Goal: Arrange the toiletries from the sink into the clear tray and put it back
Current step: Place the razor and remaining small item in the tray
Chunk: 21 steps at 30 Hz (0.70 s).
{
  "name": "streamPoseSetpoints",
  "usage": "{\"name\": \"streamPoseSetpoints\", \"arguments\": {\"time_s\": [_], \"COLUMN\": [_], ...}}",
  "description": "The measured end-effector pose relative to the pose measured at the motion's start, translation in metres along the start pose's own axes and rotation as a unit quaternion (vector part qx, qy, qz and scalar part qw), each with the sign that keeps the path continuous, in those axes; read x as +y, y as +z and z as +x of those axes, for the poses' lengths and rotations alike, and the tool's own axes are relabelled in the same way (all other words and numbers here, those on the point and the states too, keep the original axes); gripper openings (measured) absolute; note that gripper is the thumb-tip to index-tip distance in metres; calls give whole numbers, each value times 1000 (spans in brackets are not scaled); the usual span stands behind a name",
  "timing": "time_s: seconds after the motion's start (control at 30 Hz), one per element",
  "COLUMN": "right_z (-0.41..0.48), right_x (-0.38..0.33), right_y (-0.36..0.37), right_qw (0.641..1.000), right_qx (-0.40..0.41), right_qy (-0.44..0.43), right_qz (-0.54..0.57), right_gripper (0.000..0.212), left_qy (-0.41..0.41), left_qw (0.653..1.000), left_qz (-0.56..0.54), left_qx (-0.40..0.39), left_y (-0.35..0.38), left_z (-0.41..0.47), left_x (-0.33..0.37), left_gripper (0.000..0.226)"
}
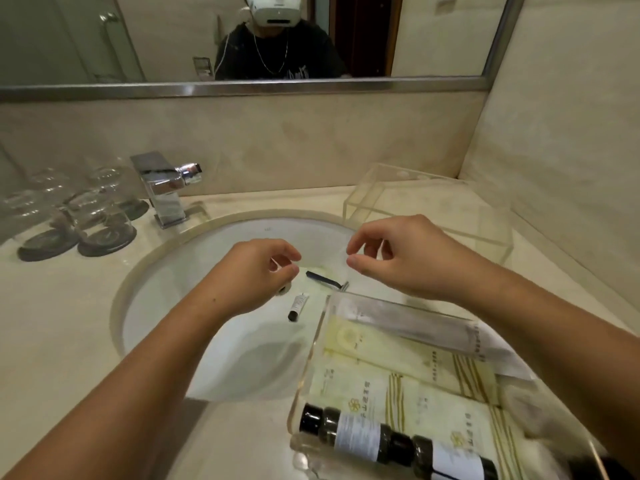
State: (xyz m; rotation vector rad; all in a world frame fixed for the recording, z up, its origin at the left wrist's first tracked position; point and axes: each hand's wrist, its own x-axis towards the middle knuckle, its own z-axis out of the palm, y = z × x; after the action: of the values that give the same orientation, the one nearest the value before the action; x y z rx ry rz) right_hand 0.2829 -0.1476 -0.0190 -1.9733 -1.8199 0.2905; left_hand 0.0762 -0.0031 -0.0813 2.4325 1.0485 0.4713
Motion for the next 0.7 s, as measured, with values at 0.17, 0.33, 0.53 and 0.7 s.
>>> {"name": "streamPoseSetpoints", "arguments": {"time_s": [0.17,0.33,0.53,0.7], "right_z": [64,106,135,149], "right_x": [36,58,68,77], "right_y": [28,56,97,117], "right_qw": [991,963,913,891], "right_qx": [-96,-207,-327,-372], "right_qy": [-1,-23,-25,-20], "right_qz": [-88,-170,-245,-261], "right_gripper": [18,23,34,46], "left_qy": [-57,-83,-82,-87], "left_qw": [996,987,965,942], "left_qz": [39,72,118,120], "left_qx": [-63,-118,-220,-300], "left_y": [26,42,59,67], "left_z": [29,48,59,63], "left_x": [-28,-44,-51,-57], "left_gripper": [19,24,34,40]}}
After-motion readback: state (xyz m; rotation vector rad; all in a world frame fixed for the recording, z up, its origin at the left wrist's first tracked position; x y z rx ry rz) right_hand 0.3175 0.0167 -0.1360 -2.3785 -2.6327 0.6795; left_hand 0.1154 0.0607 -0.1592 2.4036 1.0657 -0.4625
